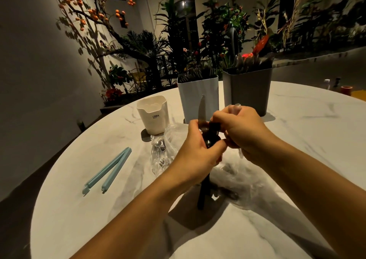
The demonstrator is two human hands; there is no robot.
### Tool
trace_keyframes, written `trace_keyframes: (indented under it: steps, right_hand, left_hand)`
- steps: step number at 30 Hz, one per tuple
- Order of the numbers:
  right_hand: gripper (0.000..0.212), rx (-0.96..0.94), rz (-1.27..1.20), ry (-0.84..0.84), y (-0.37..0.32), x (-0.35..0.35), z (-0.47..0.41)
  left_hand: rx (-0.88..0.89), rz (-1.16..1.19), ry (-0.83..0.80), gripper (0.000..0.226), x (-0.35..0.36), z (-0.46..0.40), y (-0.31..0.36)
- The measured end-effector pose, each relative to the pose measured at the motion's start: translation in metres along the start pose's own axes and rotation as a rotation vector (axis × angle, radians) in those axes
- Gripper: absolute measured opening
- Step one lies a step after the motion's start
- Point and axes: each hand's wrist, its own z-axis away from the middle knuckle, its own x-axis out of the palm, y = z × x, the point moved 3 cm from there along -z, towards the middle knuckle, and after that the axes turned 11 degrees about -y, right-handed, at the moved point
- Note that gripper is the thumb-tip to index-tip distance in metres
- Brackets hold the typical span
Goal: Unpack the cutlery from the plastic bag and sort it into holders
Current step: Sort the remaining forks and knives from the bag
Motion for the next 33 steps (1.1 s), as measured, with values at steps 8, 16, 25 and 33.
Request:
trace_keyframes:
  steps: [8, 16, 25, 33]
  right_hand:
    - [0.028, 0.024, -0.095, -0.034, -0.012, -0.008, -0.002]
    - [0.006, -0.195, 0.068, -0.154, -0.03, -0.012, 0.006]
    - [0.011, -0.27, 0.211, -0.195, -0.069, -0.029, -0.002]
    - [0.02, -0.111, 0.097, -0.117, -0.101, -0.051, -0.013]
  left_hand:
    - [0.077, 0.217, 0.107, 0.017, -0.01, -0.005, 0.008]
    - [0.058, 0.219, 0.057, 0.028, -0.008, -0.011, 0.022]
    - [0.017, 0.082, -0.062, 0.013, -0.011, -0.029, 0.056]
    - [0.038, 0.103, -0.15, 0.011, -0.021, -0.05, 0.084]
